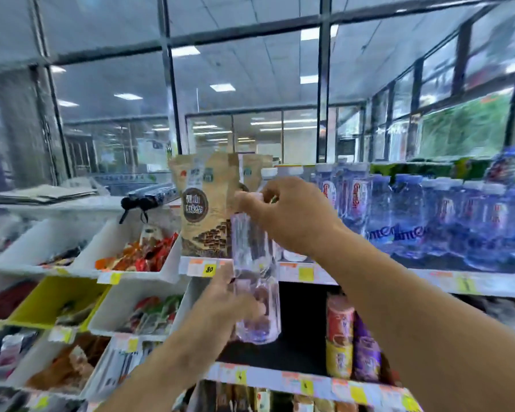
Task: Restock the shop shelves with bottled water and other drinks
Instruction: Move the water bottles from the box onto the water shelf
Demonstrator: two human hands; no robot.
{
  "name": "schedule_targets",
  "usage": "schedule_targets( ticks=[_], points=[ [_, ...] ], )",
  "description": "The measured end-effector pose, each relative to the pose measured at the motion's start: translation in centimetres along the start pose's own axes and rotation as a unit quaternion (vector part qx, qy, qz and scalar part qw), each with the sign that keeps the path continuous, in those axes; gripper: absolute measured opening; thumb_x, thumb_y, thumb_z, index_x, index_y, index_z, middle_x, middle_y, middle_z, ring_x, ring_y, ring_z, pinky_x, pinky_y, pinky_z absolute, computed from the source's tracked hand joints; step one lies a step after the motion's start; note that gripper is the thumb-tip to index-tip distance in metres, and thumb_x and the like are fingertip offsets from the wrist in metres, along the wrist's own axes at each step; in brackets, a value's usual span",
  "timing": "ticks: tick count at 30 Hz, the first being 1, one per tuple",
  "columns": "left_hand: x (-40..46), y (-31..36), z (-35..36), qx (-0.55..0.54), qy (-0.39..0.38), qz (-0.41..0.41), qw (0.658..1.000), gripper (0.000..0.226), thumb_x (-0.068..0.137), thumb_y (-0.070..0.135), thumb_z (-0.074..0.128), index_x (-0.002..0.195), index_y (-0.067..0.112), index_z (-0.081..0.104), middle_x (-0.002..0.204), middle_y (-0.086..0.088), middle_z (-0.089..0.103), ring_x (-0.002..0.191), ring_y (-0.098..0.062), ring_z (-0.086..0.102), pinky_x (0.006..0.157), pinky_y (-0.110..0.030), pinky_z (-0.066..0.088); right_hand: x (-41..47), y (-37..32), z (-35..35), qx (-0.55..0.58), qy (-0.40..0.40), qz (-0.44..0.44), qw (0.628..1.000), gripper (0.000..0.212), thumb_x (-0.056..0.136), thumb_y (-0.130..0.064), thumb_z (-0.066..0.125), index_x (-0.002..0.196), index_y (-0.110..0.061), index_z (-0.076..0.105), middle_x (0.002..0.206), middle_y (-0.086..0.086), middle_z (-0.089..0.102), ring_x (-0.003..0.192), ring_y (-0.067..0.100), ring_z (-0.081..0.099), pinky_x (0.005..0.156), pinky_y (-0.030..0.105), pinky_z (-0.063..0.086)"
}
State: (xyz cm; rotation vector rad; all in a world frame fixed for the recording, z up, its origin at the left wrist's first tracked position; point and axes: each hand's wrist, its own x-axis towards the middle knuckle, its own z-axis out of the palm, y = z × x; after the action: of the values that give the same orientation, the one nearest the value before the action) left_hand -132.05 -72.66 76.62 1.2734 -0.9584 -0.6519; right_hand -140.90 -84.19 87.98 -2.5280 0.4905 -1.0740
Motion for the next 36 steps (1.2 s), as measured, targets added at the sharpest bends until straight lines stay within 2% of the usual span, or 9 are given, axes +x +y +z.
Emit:
schedule_targets(
  ticks=[4, 9, 12, 15, 24, 27, 29, 33, 36],
  points=[
    [1.6, 2.1, 3.1, -0.216, -0.135, -0.019, 0.967, 0.056, 0.058, 0.005, 0.066, 0.114, -0.003, 0.066, 0.098, -0.026, 0.066, 0.082, -0.043, 0.063, 0.070, -0.056, 0.059, 1.0, 2.1, -2.4, 0.264, -0.026, 0.044, 0.963, 0.050, 0.089, -0.054, 0.064, 0.083, -0.004, 0.065, 0.084, 0.018, 0.069, 0.073, 0.026, 0.063, 0.072, 0.039, 0.053],
    [4.0, 2.2, 6.8, -0.365, -0.229, -0.046, 0.901, 0.052, 0.076, 0.027, 0.046, 0.107, -0.010, 0.065, 0.096, -0.033, 0.059, 0.061, -0.041, 0.063, 0.056, -0.039, 0.053, 1.1, 4.7, -4.5, 0.615, -0.165, 0.113, 0.762, 0.028, 0.086, -0.035, 0.069, 0.096, -0.009, 0.063, 0.090, 0.014, 0.068, 0.082, 0.031, 0.065, 0.087, 0.050, 0.052],
    [4.9, 2.2, 8.9, -0.376, -0.231, -0.052, 0.896, 0.051, 0.066, 0.037, 0.055, 0.092, -0.005, 0.070, 0.078, -0.028, 0.060, 0.042, -0.031, 0.057, 0.042, -0.030, 0.048, 1.1, 6.4, -5.4, 0.683, -0.200, 0.094, 0.696, 0.025, 0.079, -0.034, 0.070, 0.086, -0.010, 0.065, 0.090, 0.014, 0.068, 0.083, 0.030, 0.065, 0.090, 0.046, 0.049],
    [6.0, 1.9, 10.6, -0.415, -0.290, -0.094, 0.857, 0.054, 0.066, 0.043, 0.057, 0.091, -0.004, 0.072, 0.079, -0.024, 0.065, 0.060, -0.032, 0.065, 0.046, -0.035, 0.054, 0.8, 7.6, -6.0, 0.695, -0.204, 0.093, 0.683, 0.024, 0.079, -0.034, 0.067, 0.075, -0.011, 0.068, 0.086, 0.013, 0.069, 0.081, 0.029, 0.066, 0.085, 0.043, 0.053],
    [8.3, 1.0, 14.1, -0.310, -0.137, -0.100, 0.936, 0.065, 0.080, 0.049, 0.049, 0.090, -0.011, 0.071, 0.077, -0.034, 0.064, 0.059, -0.038, 0.062, 0.052, -0.038, 0.052, 0.2, 12.0, -8.0, 0.680, -0.160, 0.119, 0.705, 0.026, 0.080, -0.035, 0.069, 0.078, -0.009, 0.066, 0.079, 0.012, 0.067, 0.069, 0.025, 0.066, 0.071, 0.037, 0.052],
    [8.9, 0.5, 15.3, -0.235, -0.040, -0.083, 0.968, 0.069, 0.070, 0.054, 0.066, 0.107, -0.005, 0.067, 0.096, -0.031, 0.071, 0.077, -0.043, 0.070, 0.065, -0.047, 0.057, -0.2, 13.7, -8.3, 0.635, -0.148, 0.111, 0.750, 0.026, 0.083, -0.032, 0.071, 0.086, -0.007, 0.066, 0.083, 0.015, 0.068, 0.071, 0.027, 0.065, 0.073, 0.040, 0.051],
    [9.2, 0.0, 16.5, -0.123, -0.008, -0.041, 0.991, 0.059, 0.049, 0.032, 0.092, 0.095, 0.005, 0.068, 0.081, -0.013, 0.077, 0.075, -0.019, 0.075, 0.064, -0.030, 0.059, -0.7, 14.5, -8.5, 0.577, -0.131, 0.099, 0.800, 0.027, 0.088, -0.032, 0.071, 0.092, -0.006, 0.065, 0.086, 0.017, 0.067, 0.070, 0.026, 0.064, 0.071, 0.037, 0.052],
    [9.8, -0.2, 18.9, -0.081, 0.026, -0.038, 0.996, 0.013, 0.085, 0.003, 0.074, 0.092, 0.007, 0.064, 0.063, 0.005, 0.071, 0.050, 0.003, 0.065, 0.042, -0.006, 0.045, -1.3, 16.0, -9.0, 0.406, -0.071, 0.097, 0.906, 0.032, 0.091, -0.048, 0.067, 0.087, -0.017, 0.072, 0.083, 0.011, 0.071, 0.074, 0.024, 0.065, 0.074, 0.044, 0.057],
    [11.1, -1.1, 20.1, -0.024, 0.023, -0.008, 0.999, 0.077, 0.074, 0.051, 0.079, 0.134, 0.012, 0.051, 0.113, 0.003, 0.070, 0.098, -0.006, 0.065, 0.066, -0.013, 0.047, -1.4, 17.5, -10.2, 0.249, 0.003, 0.090, 0.964, 0.037, 0.089, -0.056, 0.065, 0.095, -0.020, 0.071, 0.089, 0.008, 0.073, 0.074, 0.019, 0.068, 0.074, 0.043, 0.059]
  ],
)
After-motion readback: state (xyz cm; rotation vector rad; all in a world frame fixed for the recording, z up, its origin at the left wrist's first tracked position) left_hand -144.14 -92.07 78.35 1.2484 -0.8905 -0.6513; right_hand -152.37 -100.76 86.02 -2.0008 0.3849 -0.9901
